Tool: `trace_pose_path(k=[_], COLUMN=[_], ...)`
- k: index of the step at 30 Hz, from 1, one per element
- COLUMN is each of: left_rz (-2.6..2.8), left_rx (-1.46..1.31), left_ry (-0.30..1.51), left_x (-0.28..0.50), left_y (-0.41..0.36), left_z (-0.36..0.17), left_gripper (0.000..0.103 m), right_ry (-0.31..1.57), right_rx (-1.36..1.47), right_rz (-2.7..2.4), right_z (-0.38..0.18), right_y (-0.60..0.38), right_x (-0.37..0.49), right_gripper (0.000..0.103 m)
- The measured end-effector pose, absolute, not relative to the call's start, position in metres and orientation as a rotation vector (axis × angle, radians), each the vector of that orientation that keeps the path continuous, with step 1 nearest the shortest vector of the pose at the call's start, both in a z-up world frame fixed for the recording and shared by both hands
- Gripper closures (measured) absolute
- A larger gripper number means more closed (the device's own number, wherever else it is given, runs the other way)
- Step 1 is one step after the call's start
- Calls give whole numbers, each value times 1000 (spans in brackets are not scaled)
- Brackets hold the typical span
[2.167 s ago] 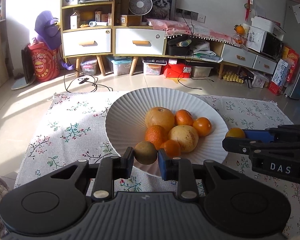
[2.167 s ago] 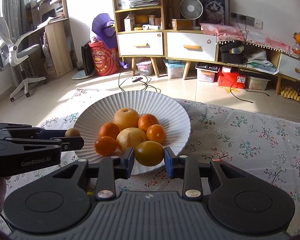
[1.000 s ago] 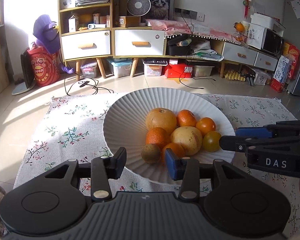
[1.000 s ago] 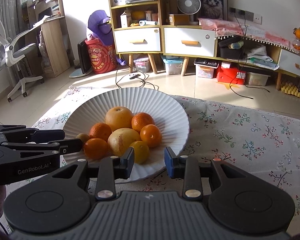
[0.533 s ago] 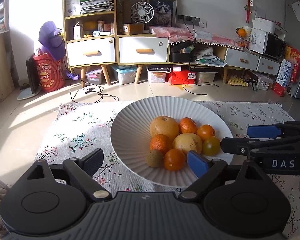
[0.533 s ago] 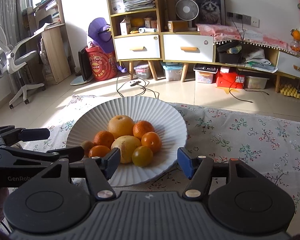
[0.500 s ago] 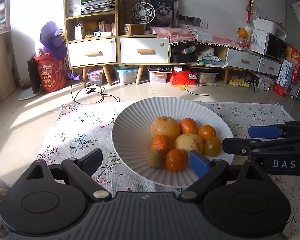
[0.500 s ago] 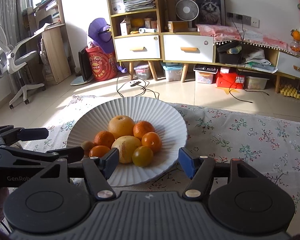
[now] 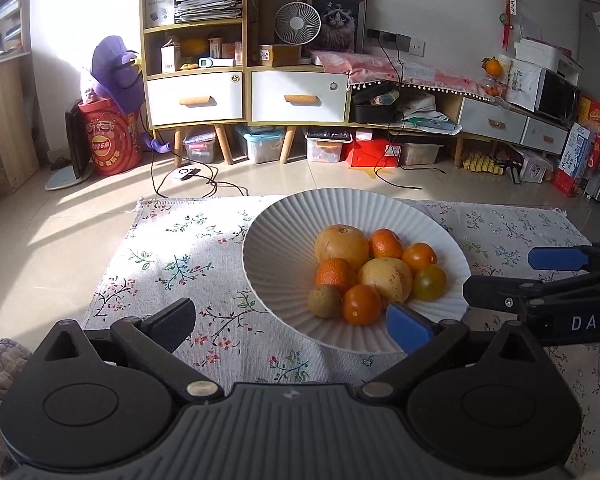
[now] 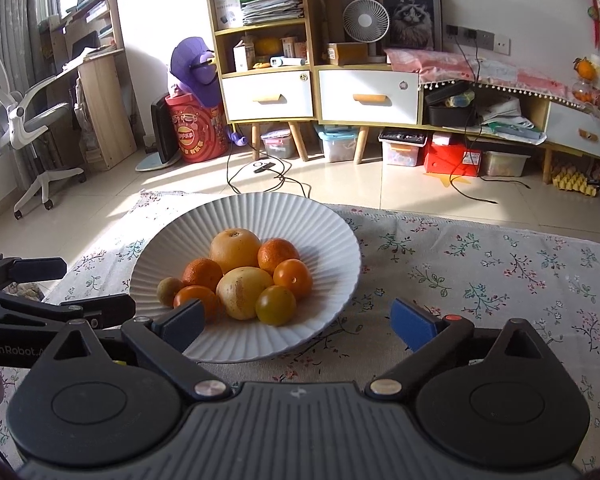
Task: Organize fruits
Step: 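Withdraw both tools from the plate back toward the remaining fruits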
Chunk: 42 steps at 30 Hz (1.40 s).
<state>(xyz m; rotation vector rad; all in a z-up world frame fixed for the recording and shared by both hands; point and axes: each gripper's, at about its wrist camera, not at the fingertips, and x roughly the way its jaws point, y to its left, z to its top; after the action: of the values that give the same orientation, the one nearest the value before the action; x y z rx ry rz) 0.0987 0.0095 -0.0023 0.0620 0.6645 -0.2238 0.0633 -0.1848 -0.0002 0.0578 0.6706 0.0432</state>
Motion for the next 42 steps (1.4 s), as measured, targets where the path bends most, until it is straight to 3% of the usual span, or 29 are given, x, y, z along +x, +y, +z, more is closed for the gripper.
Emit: trace_pose_path(k=[42], left_rz=[-233], left_rx=[156], left_ry=[761], left_x=[68], left_y=[28], left_z=[-43], left_gripper=[11], right_ry=[819], right_rx=[-40], right_rz=[101], right_z=[-39], right_y=[-183], right_x=[13], right_gripper=[1])
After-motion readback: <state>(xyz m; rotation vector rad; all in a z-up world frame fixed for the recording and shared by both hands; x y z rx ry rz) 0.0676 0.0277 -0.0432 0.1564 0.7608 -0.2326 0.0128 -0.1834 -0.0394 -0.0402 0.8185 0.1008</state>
